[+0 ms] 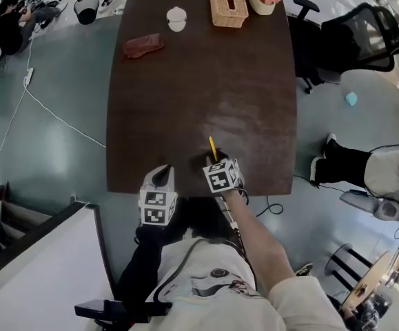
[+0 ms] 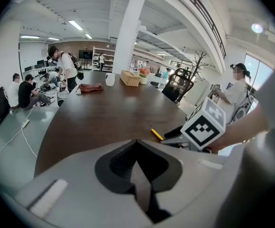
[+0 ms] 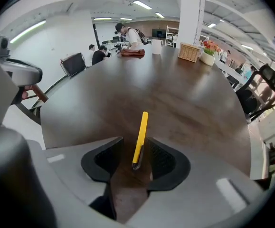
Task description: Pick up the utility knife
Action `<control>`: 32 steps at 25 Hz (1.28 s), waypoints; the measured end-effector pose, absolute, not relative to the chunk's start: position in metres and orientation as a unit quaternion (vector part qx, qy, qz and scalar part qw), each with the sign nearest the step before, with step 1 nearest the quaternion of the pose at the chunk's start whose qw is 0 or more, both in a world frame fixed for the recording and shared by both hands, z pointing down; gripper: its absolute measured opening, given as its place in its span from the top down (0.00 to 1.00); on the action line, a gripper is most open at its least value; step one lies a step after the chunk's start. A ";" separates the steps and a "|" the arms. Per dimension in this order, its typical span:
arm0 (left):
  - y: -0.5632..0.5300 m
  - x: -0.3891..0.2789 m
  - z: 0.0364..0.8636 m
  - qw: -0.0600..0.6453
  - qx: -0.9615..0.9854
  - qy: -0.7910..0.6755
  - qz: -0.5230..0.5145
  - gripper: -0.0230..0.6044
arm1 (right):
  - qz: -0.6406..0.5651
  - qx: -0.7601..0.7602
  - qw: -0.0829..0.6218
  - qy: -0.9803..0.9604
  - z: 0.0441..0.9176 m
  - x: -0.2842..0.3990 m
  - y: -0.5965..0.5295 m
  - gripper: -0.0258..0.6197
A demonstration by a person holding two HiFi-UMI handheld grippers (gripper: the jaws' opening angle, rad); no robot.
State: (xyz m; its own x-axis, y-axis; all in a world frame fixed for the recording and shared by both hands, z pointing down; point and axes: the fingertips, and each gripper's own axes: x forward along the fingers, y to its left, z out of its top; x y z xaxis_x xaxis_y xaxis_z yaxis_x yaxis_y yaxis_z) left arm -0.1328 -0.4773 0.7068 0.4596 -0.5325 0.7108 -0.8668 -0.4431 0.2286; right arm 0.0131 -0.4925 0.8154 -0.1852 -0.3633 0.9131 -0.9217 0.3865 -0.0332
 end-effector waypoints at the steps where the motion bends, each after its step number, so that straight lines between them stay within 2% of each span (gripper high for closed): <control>1: -0.477 -0.134 0.706 0.297 0.801 -0.437 0.282 0.97 | 0.317 0.453 0.450 -0.701 0.818 0.013 -0.494 0.70; 7: -0.475 -0.141 0.709 0.306 0.795 -0.437 0.288 0.97 | 0.344 0.445 0.439 -0.700 0.823 0.013 -0.498 0.70; 10: -0.475 -0.141 0.709 0.308 0.796 -0.434 0.286 0.97 | 0.364 0.452 0.424 -0.695 0.823 0.024 -0.498 0.87; 17: -0.477 -0.141 0.706 0.304 0.799 -0.432 0.287 0.97 | 0.359 0.449 0.413 -0.706 0.819 0.024 -0.501 0.88; 26: -0.480 -0.147 0.695 0.290 0.806 -0.439 0.270 0.97 | 0.365 0.512 0.305 -0.716 0.770 0.034 -0.509 0.88; 32: -0.490 -0.150 0.662 0.244 0.831 -0.440 0.237 0.97 | 0.316 0.552 0.230 -0.737 0.698 0.030 -0.508 0.88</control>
